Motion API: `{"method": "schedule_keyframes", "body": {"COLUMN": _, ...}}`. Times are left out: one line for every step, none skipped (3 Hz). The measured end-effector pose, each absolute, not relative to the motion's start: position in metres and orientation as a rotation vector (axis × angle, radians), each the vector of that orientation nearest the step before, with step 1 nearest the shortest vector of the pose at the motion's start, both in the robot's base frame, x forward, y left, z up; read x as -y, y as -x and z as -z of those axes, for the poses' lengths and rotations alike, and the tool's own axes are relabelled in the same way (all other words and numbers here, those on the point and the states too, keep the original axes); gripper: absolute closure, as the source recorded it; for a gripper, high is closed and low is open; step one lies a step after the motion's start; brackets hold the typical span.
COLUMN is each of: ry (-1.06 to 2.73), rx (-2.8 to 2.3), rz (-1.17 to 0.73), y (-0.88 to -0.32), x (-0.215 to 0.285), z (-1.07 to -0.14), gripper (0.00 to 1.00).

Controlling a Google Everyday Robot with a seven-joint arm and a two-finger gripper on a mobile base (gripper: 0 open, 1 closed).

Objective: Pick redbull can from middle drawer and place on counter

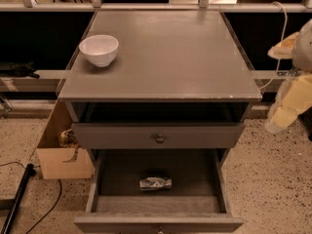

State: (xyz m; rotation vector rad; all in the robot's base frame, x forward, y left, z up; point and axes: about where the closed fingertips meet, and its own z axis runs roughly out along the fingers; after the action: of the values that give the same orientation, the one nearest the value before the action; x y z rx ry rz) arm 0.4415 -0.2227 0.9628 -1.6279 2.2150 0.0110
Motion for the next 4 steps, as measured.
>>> {"method": "schedule_keyframes", "body": {"ry": 1.503, "rx": -2.187, "rz": -0.211, "y": -0.435, "x": 0.23, "z": -0.928, "gripper": 0.0}}
{"method": "schedule_keyframes", "body": {"ry": 1.395, "rx": -2.114, "rz": -0.444, "y": -0.422, "x": 0.215, "z": -0.891, "gripper": 0.0}}
{"method": "schedule_keyframes", "body": {"ry": 1.373, "rx": -2.072, "rz": -0.547, "y": -0.414, "x": 0.199, "z": -0.866, "gripper": 0.0}}
{"method": "schedule_keyframes", "body": {"ry": 1.369, "rx": -2.087, "rz": -0.625, "y": -0.41, "x": 0.186, "z": -0.828, "gripper": 0.0}}
